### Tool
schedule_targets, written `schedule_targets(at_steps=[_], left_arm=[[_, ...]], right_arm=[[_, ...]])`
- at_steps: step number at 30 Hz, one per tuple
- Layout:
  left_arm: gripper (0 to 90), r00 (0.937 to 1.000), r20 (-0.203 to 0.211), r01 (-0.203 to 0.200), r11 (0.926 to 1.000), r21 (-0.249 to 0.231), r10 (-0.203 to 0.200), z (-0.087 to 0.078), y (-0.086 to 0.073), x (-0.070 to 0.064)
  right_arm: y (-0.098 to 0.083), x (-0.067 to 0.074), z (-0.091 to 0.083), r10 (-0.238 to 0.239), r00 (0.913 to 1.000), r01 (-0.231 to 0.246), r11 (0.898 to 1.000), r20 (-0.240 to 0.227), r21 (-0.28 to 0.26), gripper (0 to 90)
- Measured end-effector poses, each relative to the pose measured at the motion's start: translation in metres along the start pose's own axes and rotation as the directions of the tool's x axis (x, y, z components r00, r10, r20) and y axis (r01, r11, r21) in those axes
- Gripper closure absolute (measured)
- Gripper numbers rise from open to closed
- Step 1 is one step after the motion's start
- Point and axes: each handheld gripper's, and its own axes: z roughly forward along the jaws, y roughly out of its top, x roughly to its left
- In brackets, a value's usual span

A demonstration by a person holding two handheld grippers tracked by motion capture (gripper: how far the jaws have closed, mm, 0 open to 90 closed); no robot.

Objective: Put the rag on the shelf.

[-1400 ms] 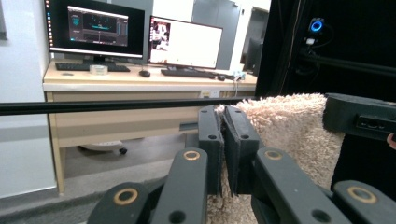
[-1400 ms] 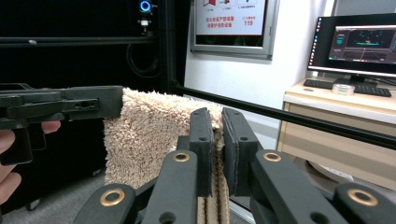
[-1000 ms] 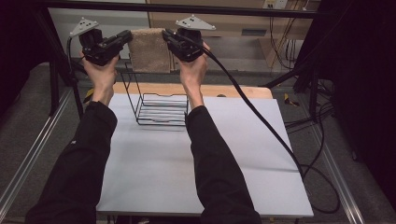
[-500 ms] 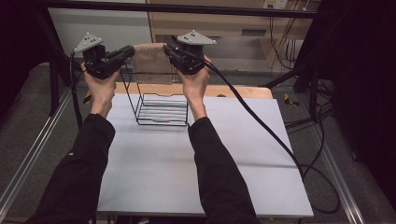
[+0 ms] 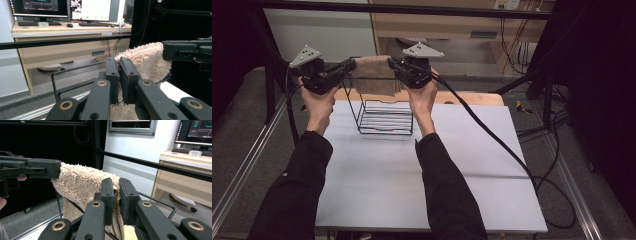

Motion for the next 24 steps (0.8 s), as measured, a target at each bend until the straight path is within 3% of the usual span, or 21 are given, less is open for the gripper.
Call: schedule_targets(at_steps=[12,24], left_arm=[[83.6,0.9998,0.02,-0.001,0.9985,0.054,0.0,-0.008,-0.008,-0.005],[78.7,0.9994,0.035,-0.01,0.9943,0.106,0.007,-0.015,-0.016,-0.008]], right_arm=[[-0.005,0.004,-0.01,-0.016,0.9991,0.018,0.999,-0.04,0.043,81.2],[-0.014,0.012,-0.016,-0.07,0.9955,0.076,0.992,-0.064,0.105,80.6]])
